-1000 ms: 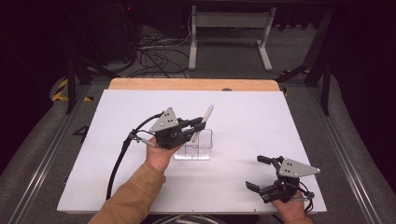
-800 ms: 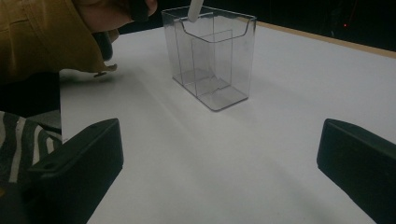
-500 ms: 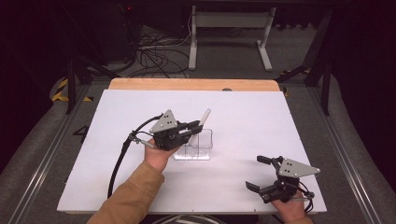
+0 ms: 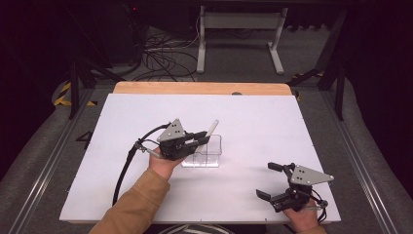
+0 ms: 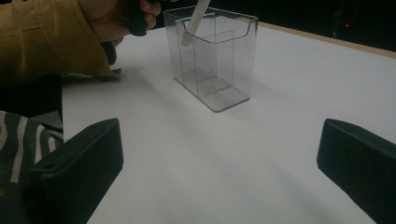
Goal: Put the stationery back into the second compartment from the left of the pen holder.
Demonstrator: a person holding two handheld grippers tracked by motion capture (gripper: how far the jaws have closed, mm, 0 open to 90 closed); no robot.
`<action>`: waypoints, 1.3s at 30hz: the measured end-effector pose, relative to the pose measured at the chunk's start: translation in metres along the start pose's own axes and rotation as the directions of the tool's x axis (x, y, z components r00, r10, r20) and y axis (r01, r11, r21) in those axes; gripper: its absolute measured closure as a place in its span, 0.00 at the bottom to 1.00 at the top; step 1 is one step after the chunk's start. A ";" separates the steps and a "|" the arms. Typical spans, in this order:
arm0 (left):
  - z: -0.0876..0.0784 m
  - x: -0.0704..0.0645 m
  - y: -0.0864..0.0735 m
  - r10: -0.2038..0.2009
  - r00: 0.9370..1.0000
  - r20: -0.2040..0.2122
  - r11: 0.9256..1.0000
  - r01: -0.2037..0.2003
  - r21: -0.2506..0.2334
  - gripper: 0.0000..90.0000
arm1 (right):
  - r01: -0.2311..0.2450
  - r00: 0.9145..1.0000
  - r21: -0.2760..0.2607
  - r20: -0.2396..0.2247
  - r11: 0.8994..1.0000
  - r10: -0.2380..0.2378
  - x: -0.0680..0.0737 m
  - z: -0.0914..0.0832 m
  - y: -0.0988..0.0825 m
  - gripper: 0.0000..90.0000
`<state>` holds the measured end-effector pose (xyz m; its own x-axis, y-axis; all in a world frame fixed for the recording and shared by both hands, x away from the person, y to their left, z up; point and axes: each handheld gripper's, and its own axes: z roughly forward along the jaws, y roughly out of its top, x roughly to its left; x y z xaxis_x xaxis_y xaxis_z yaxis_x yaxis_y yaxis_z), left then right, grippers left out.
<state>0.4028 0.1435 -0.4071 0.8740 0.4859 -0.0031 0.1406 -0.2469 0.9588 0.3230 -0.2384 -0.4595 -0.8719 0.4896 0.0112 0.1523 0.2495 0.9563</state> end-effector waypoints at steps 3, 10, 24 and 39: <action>-0.001 -0.001 0.000 -0.001 1.000 0.002 1.000 0.001 0.013 0.87 | 0.000 1.000 -0.001 0.000 1.000 0.000 0.000 0.000 0.000 0.01; -0.004 0.000 0.002 -0.023 1.000 0.006 0.999 0.023 0.025 0.78 | -0.001 1.000 -0.001 -0.001 1.000 0.001 0.000 0.000 0.000 0.01; -0.048 -0.006 0.024 -0.011 0.998 -0.054 1.000 0.011 -0.011 0.18 | -0.001 1.000 -0.006 -0.010 1.000 0.001 -0.002 0.006 0.003 0.01; -0.068 -0.015 0.032 0.001 0.999 -0.048 1.000 -0.001 -0.005 0.09 | 0.001 1.000 -0.006 -0.017 1.000 -0.001 -0.002 0.007 0.003 0.01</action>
<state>0.3632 0.1852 -0.3571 0.8507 0.5256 0.0113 0.1373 -0.2429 0.9603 0.3288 -0.2331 -0.4585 -0.8798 0.4751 0.0152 0.1487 0.2447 0.9581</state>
